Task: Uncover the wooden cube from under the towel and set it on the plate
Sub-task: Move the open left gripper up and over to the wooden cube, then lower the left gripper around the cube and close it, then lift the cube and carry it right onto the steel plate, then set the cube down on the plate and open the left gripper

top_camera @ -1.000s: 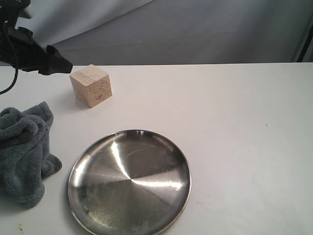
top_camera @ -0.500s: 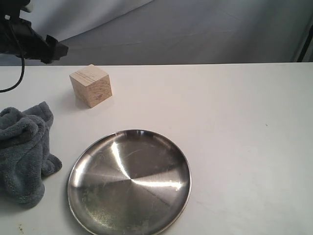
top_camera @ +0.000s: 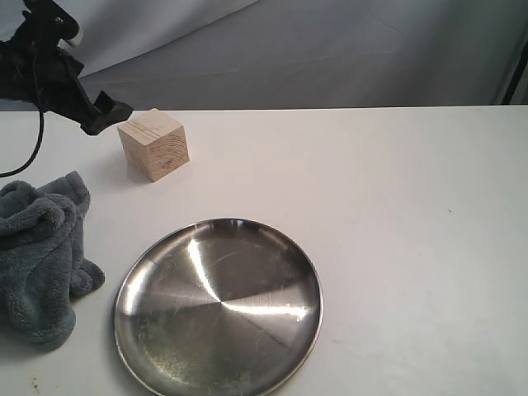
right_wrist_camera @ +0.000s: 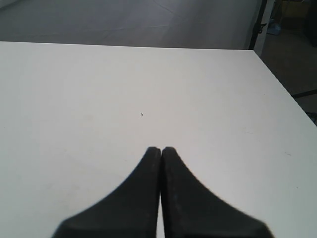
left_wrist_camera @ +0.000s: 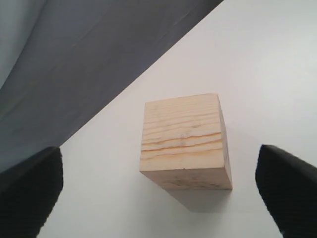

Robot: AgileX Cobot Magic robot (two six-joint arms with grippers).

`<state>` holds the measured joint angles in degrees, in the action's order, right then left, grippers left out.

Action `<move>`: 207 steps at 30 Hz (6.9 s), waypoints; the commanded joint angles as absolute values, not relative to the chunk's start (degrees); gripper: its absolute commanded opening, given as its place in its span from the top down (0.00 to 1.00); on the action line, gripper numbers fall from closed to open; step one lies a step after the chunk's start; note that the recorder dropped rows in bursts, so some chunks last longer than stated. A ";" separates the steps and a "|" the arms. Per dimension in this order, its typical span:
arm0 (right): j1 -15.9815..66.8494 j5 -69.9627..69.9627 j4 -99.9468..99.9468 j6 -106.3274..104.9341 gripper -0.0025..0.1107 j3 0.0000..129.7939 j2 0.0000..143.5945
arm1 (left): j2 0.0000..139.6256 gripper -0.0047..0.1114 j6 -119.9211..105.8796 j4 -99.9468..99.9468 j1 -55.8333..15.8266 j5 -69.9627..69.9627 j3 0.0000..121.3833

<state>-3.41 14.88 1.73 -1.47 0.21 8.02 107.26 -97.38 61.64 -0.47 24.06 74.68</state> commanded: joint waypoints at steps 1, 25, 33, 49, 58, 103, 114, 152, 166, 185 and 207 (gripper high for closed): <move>-3.30 14.51 1.94 -1.51 0.98 0.00 7.70 | 107.26 0.06 -97.53 62.40 -0.85 25.26 74.89; -3.30 14.51 1.94 -1.51 0.98 0.00 7.70 | 118.91 0.06 -111.48 80.33 -0.90 29.44 82.84; -3.30 14.51 1.94 -1.51 0.98 0.00 7.70 | 126.25 0.06 -106.02 77.03 -0.90 31.90 92.24; -3.30 14.51 1.94 -1.51 0.98 0.00 7.70 | 134.43 0.06 -96.25 62.65 -0.90 31.76 96.92; -3.30 14.51 1.94 -1.51 0.98 0.00 7.70 | 136.21 0.06 -96.37 67.36 -0.90 28.25 96.92; -3.30 14.51 1.94 -1.51 0.98 0.00 7.70 | 106.47 0.96 -88.43 56.60 -4.37 53.48 73.87; -3.30 14.51 1.94 -1.51 0.98 0.00 7.70 | 94.75 0.96 -112.29 82.82 -15.85 33.75 48.37; -3.30 14.51 1.94 -1.51 0.98 0.00 7.70 | 99.26 0.96 -120.01 97.34 -21.60 30.28 37.72; -3.30 14.51 1.94 -1.51 0.98 0.00 7.70 | 101.75 0.83 -120.01 96.82 -21.60 33.40 38.35; -3.30 14.51 1.94 -1.51 0.98 0.00 7.70 | 101.27 0.06 -120.01 97.08 -21.60 32.99 38.35; -3.30 14.51 1.94 -1.51 0.98 0.00 7.70 | 73.24 0.06 -119.82 99.95 -21.60 22.20 38.35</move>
<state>-3.41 14.88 1.73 -1.47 0.21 8.02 76.82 -120.09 98.44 -21.33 24.74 38.11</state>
